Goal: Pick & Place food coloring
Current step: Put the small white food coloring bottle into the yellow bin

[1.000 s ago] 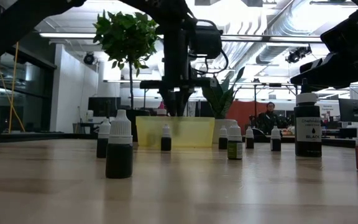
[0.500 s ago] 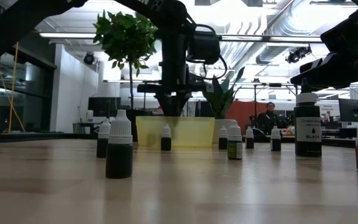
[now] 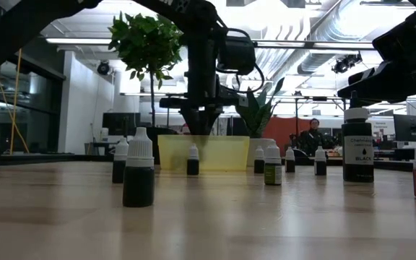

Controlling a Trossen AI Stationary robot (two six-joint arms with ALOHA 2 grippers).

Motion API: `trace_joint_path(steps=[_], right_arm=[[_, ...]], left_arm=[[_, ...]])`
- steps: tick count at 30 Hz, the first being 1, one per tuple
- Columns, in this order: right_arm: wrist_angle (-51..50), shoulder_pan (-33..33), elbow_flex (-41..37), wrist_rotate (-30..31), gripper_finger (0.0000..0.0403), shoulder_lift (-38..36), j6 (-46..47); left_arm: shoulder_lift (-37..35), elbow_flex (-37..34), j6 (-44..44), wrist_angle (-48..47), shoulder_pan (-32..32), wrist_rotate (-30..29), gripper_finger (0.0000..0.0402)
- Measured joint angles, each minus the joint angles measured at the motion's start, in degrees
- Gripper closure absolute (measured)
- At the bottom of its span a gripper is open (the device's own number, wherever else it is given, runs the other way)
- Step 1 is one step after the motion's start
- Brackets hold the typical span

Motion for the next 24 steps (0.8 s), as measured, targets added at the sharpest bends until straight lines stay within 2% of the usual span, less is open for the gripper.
trace_joint_path(steps=[24], right_arm=[[0.0,0.0,0.0,0.0,0.0402,0.0,0.0]], left_arm=[[1.9,0.0,0.1,1.5,0.0,0.0,0.0342]])
